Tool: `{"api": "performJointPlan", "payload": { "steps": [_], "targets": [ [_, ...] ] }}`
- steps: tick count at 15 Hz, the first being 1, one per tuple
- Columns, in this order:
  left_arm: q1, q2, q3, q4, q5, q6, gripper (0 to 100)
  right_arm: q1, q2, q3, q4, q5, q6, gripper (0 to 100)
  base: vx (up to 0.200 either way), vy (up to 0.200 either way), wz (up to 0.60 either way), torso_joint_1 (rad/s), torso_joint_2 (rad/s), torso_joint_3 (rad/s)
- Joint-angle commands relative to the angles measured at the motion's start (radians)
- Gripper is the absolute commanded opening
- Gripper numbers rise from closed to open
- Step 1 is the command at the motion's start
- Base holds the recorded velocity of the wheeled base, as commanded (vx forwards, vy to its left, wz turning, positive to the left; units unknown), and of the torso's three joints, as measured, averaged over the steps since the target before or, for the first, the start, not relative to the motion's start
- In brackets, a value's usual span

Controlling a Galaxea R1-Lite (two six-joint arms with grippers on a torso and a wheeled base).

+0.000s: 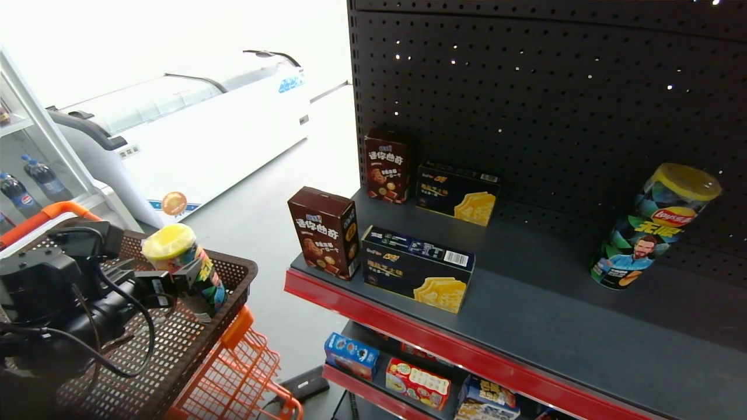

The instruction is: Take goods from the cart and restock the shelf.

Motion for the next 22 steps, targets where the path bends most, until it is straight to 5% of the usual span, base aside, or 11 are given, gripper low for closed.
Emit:
{"api": "performJointPlan", "payload": {
  "steps": [1, 13, 14, 20, 22],
  "targets": [
    [0.003, 0.147, -0.06, -0.048, 0.0, 0.0, 100, 0.0, 0.001, 0.0, -0.001, 0.0, 0.0, 100, 0.0, 0.0, 0.0, 0.0, 0.0, 0.0],
    [0.003, 0.335, -0.218, -0.086, 0.0, -0.002, 100, 0.0, 0.0, 0.0, -0.001, 0.0, 0.0, 100, 0.0, 0.0, 0.0, 0.0, 0.0, 0.0],
    [-0.002, 0.348, -0.234, -0.1, 0.002, -0.009, 0, 0.0, 0.0, 0.0, -0.001, 0.0, 0.0, 100, 0.0, 0.0, 0.0, 0.0, 0.0, 0.0],
    [-0.038, 0.3, -0.248, -0.105, 0.0, -0.014, 0, 0.0, 0.0, 0.0, -0.001, 0.0, 0.0, 100, 0.0, 0.0, 0.0, 0.0, 0.0, 0.0],
    [-0.06, 0.217, -0.231, -0.097, 0.006, 0.017, 0, 0.0, 0.0, 0.0, -0.001, 0.0, 0.0, 100, 0.0, 0.0, 0.0, 0.0, 0.0, 0.0]
  ]
}}
